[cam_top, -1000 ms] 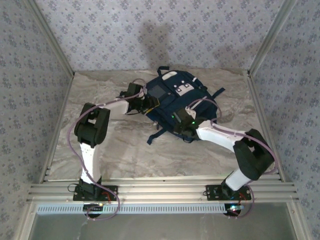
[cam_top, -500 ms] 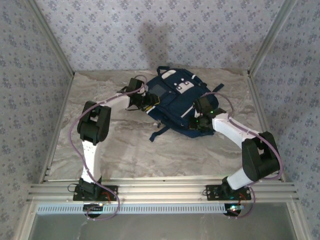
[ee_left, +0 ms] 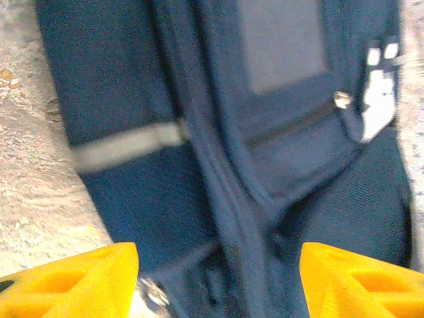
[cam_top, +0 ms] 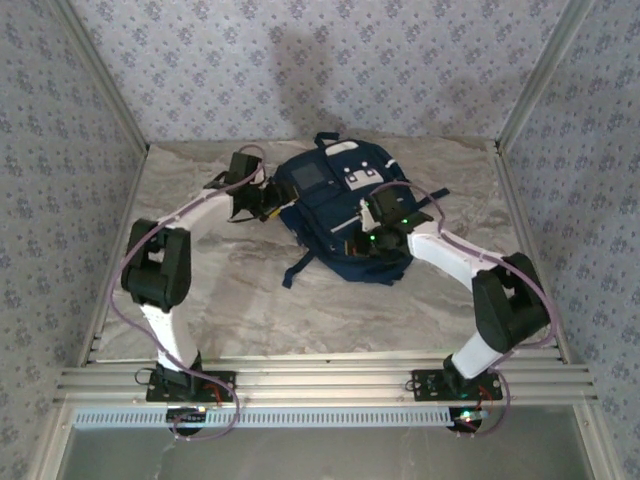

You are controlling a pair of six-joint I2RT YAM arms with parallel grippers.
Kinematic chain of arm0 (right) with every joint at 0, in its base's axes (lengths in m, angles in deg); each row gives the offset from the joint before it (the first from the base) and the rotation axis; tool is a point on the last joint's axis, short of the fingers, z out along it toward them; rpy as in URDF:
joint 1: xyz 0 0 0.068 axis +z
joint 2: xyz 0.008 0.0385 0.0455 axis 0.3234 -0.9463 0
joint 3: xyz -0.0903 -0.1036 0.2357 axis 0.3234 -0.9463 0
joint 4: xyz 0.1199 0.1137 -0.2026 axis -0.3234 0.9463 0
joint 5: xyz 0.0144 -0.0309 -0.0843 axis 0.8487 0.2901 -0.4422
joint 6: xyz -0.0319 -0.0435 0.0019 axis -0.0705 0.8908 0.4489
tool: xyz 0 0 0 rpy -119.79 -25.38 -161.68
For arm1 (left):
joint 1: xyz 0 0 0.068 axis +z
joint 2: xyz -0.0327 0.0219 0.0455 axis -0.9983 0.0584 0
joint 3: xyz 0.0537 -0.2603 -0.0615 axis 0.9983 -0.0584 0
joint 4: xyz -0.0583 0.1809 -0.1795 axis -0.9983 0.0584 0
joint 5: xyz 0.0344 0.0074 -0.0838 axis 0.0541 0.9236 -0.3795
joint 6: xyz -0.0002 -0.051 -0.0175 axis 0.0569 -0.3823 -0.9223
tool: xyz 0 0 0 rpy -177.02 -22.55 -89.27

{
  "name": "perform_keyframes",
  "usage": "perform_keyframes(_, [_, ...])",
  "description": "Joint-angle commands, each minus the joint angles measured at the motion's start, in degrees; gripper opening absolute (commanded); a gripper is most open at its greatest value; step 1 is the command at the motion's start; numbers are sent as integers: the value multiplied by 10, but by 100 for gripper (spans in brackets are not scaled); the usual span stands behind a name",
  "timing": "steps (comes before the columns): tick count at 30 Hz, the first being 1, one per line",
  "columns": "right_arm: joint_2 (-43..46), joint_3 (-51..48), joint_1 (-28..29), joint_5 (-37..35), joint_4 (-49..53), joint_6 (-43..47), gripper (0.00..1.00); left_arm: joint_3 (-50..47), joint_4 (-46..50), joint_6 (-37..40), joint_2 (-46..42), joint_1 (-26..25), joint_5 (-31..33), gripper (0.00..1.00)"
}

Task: Pack books, pencil case, and school supplies into a backpack

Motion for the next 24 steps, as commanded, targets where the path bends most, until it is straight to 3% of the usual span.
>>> perform_keyframes(1, [-30, 53, 23, 41, -62, -26, 0, -39, 10, -15, -57, -10, 3, 66])
perform_keyframes(11, [-94, 116, 60, 67, -94, -43, 0, -148, -120, -135, -85, -52, -33, 63])
perform_keyframes(24, [-103, 115, 74, 72, -91, -39, 0, -126, -170, -169, -34, -76, -51, 55])
